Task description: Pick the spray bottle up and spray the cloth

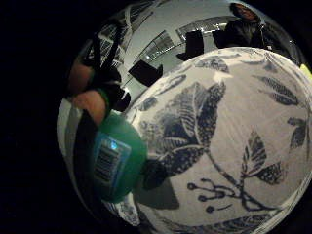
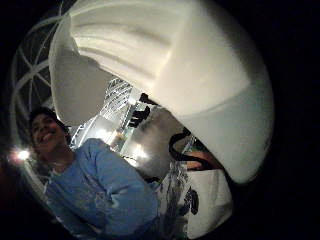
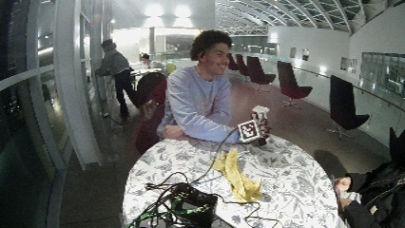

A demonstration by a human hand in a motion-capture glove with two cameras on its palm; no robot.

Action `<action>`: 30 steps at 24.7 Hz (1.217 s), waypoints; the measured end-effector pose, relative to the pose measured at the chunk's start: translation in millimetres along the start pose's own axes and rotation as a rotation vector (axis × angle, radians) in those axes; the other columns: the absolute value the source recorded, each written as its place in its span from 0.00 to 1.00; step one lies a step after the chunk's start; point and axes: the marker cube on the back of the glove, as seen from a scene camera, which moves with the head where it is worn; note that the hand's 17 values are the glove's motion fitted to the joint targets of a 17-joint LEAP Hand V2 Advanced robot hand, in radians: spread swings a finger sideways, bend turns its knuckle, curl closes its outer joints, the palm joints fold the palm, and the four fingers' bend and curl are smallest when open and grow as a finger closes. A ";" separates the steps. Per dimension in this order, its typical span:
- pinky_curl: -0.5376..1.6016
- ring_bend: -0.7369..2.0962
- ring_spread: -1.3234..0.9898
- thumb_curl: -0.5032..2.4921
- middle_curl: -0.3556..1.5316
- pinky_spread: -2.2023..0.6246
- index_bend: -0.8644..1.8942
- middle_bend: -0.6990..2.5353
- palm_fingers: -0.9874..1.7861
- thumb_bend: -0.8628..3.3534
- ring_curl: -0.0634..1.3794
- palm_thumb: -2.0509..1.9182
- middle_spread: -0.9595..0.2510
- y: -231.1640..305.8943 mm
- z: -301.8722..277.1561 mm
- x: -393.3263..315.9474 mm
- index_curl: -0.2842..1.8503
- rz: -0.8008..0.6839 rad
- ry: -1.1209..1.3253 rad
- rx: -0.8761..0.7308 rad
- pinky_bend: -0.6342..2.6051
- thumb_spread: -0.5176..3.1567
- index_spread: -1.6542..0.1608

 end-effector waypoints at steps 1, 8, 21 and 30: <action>0.40 0.49 0.57 0.38 0.46 0.81 0.35 0.31 0.70 0.20 0.33 0.74 0.74 4.9 -0.8 -0.4 0.23 0.005 -0.021 -0.030 0.27 0.38 0.78; 0.39 0.47 0.56 0.38 0.46 0.81 0.36 0.32 0.67 0.20 0.33 0.74 0.75 17.8 -3.4 2.5 0.24 0.054 -0.007 -0.096 0.23 0.39 0.76; 0.36 0.44 0.57 0.37 0.43 0.82 0.39 0.30 0.65 0.20 0.29 0.75 0.76 102.9 -111.0 -36.7 0.27 0.207 0.269 -0.041 0.23 0.41 0.77; 0.35 0.45 0.56 0.37 0.43 0.83 0.39 0.30 0.66 0.20 0.30 0.75 0.76 241.3 -206.6 -69.5 0.30 0.287 0.600 -0.040 0.23 0.41 0.78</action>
